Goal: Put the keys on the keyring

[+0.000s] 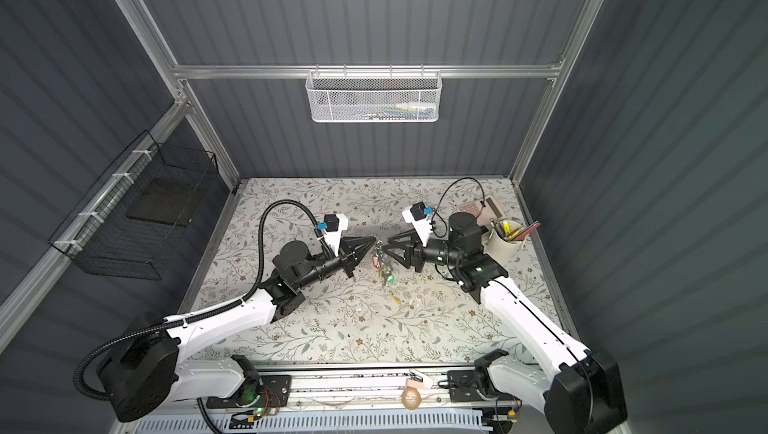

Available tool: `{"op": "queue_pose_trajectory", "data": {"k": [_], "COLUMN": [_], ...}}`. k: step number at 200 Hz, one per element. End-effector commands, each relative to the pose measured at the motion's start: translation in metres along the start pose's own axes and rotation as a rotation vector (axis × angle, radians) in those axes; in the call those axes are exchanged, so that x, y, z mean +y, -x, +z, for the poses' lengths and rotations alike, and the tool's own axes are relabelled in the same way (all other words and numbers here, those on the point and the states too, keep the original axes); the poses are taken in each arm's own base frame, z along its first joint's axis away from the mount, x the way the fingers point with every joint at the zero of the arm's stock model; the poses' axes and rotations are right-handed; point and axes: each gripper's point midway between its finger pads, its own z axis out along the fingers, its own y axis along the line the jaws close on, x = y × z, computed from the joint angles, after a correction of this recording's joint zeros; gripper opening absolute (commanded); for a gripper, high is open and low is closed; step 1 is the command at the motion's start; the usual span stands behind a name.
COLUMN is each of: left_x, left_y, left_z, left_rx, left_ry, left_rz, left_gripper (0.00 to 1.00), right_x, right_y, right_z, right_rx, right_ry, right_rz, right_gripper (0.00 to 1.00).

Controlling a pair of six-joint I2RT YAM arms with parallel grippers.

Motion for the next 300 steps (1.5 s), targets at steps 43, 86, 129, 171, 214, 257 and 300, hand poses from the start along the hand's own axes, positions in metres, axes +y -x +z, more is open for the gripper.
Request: {"op": "queue_pose_trajectory", "data": {"k": [43, 86, 129, 171, 214, 257, 300], "left_x": [-0.02, -0.027, -0.031, -0.035, -0.036, -0.033, -0.034], "left_y": [0.03, 0.031, 0.031, 0.033, 0.033, 0.034, 0.034], "left_z": [-0.004, -0.005, -0.006, -0.007, -0.004, -0.002, -0.001], "left_rx": [-0.117, -0.142, -0.153, -0.164, -0.165, -0.178, -0.176], "left_ry": [-0.085, -0.131, -0.166, -0.19, -0.198, -0.191, -0.202], "left_rz": [0.03, 0.021, 0.014, 0.007, 0.001, -0.015, -0.021], "left_gripper": [0.0, 0.0, 0.0, 0.0, 0.0, 0.0, 0.0], "right_x": [0.004, -0.005, -0.014, -0.02, -0.015, -0.006, -0.006], "right_y": [0.019, 0.03, 0.04, 0.033, 0.026, 0.024, 0.016], "right_z": [-0.009, 0.005, 0.003, 0.004, 0.011, 0.012, 0.016], "right_rx": [-0.064, -0.072, -0.104, -0.098, -0.072, -0.068, -0.044], "right_ry": [0.056, 0.109, 0.114, 0.122, 0.156, 0.202, 0.212], "right_rz": [-0.009, 0.002, 0.011, 0.046, 0.054, 0.053, 0.065], "right_gripper": [0.47, 0.41, 0.39, 0.38, 0.36, 0.35, 0.3]}}
